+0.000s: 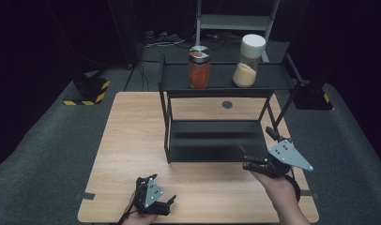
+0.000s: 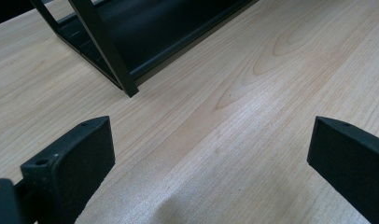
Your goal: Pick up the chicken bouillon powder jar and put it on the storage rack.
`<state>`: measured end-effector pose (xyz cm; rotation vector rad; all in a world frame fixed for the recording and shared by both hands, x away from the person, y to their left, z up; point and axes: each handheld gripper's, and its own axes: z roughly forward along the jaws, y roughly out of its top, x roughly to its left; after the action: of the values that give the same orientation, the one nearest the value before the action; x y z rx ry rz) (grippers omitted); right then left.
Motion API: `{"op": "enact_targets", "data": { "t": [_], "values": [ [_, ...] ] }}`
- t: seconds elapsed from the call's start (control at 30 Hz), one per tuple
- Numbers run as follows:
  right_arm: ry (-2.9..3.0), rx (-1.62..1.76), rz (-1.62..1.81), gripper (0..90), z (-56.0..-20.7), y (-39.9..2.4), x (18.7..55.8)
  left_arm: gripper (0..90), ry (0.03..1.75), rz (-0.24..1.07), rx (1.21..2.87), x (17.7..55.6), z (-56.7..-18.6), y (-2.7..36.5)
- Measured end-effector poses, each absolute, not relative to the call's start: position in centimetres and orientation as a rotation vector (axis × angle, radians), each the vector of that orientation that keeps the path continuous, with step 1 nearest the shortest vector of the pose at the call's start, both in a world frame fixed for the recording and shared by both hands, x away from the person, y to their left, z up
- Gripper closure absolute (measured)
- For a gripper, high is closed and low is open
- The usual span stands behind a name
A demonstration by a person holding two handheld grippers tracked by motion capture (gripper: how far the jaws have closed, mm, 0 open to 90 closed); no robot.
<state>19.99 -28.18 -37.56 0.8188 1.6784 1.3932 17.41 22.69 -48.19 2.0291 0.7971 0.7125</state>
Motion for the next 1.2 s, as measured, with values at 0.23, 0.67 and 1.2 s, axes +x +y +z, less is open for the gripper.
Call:
{"op": "enact_targets", "data": {
  "t": [0.23, 0.67, 1.2],
  "values": [
    [1.729, 0.868, 1.338, 0.0, -41.1, -28.9, 18.9, 0.9, 0.792, 0.710, 2.039, 17.5, -48.1, 22.6],
    [1.829, 1.000, 1.188, 0.0, -47.6, -29.8, 17.9, 0.9, 0.794, 0.704, 2.043, 17.6, -48.0, 22.6],
    [1.922, 1.038, 1.078, 0.0, -48.7, -29.6, 18.1, 0.9, 0.789, 0.701, 2.045, 17.7, -48.0, 22.7]
  ]
}}
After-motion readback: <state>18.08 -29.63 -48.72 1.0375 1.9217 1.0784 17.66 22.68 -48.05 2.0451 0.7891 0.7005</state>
